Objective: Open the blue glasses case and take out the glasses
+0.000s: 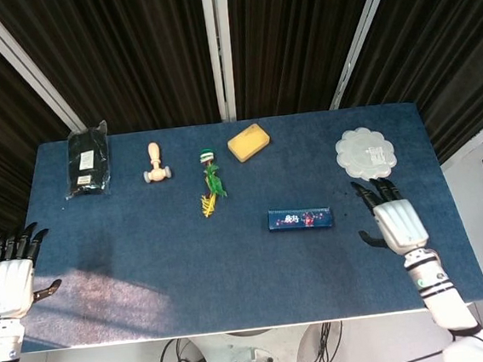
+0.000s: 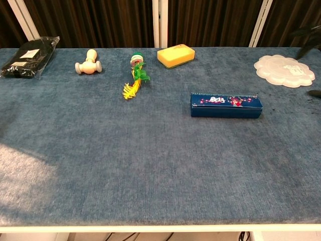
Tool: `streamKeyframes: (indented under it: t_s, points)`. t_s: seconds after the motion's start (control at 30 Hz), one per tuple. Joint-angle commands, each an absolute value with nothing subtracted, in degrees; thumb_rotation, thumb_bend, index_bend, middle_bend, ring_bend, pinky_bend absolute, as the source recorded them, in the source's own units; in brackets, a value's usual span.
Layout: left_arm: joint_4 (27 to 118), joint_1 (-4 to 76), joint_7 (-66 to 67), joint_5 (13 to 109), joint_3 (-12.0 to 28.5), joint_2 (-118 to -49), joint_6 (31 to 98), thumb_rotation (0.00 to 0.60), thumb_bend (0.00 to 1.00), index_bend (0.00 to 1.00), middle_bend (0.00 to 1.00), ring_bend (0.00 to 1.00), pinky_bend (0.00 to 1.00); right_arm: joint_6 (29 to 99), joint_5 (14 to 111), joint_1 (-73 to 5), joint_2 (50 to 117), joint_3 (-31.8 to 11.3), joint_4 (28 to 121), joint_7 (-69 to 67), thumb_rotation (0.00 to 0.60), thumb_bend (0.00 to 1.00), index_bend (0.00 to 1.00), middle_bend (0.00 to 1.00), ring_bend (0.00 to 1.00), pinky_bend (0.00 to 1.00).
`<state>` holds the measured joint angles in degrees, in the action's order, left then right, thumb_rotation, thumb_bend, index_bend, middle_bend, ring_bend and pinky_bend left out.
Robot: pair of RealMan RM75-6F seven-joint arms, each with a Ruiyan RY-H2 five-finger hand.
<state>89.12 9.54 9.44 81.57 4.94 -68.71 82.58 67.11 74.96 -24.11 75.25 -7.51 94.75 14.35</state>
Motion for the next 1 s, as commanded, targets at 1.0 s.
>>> streamKeyframes:
  t_s: [1.0]
  points:
    - [87.75, 10.25, 7.71, 80.94, 4.83, -68.49, 80.63, 0.600, 0.05, 0.16, 0.04, 0.00, 0.01, 53.78, 65.76, -36.29, 89.42, -9.98, 80.76, 18.35, 0.600, 0.26, 0.04, 0.28, 0.05, 0.06]
